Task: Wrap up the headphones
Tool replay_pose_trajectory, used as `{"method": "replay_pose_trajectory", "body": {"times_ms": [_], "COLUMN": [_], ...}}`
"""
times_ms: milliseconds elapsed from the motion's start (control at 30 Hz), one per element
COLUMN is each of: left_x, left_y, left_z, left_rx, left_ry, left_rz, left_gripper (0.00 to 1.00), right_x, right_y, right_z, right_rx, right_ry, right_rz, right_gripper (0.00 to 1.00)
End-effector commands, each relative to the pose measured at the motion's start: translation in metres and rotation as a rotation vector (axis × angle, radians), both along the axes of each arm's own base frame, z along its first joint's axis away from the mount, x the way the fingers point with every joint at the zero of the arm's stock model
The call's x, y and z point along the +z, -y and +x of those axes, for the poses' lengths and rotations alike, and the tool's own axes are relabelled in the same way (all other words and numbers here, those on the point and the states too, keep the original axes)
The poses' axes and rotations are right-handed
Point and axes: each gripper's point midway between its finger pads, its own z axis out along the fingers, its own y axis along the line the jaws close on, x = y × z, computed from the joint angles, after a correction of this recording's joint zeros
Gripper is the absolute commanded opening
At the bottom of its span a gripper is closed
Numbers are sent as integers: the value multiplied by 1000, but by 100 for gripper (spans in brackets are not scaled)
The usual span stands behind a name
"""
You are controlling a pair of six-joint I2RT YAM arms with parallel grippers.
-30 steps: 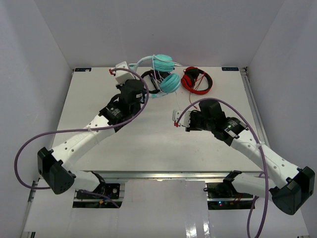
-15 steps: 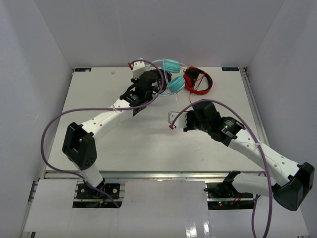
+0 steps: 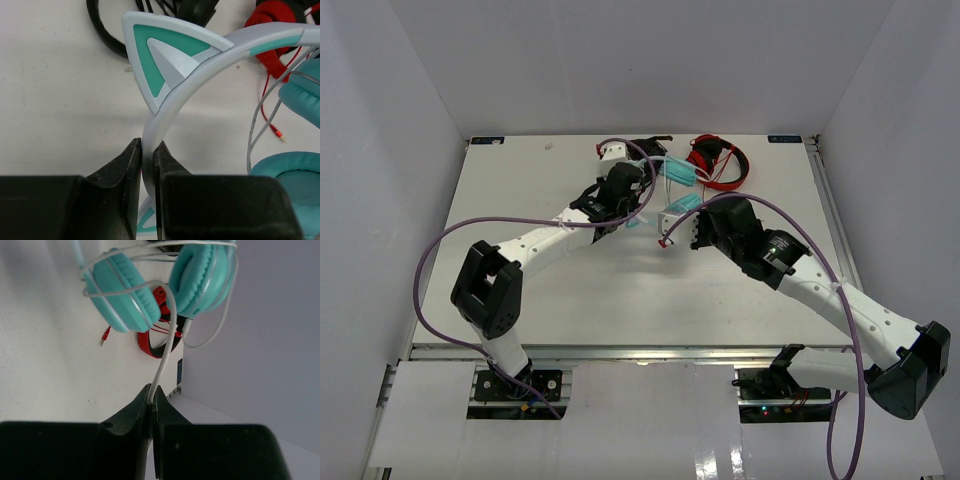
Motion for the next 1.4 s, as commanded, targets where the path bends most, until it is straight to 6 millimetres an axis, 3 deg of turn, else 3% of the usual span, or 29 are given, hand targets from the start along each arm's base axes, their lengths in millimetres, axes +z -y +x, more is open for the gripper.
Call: {"method": "replay_pose_trajectory", "body": {"times_ms": [0, 267, 600, 1033, 1367], "left_x": [25, -4, -21, -13, -6], "left_y": [16, 31, 39, 39, 49], "left_z": [-11, -27, -50, -86, -109], "left_rx": [-85, -201, -307, -445, -584], "left_ry": [28, -69, -116, -106, -113], "left_rz": [-117, -105, -88, -142, -171], "left_gripper": [0, 0, 0, 0, 0], "right_x": [13, 9, 14, -4, -17], "right_y": [11, 11, 2, 2, -21], "right_z": [9, 17, 39, 56, 58], "right_rx": [-14, -32, -57, -23, 46], "right_ry": [89, 118, 169, 77, -96], "right_rz": [-72, -114, -113, 20, 191], "right_gripper": [8, 8, 8, 8, 8]}}
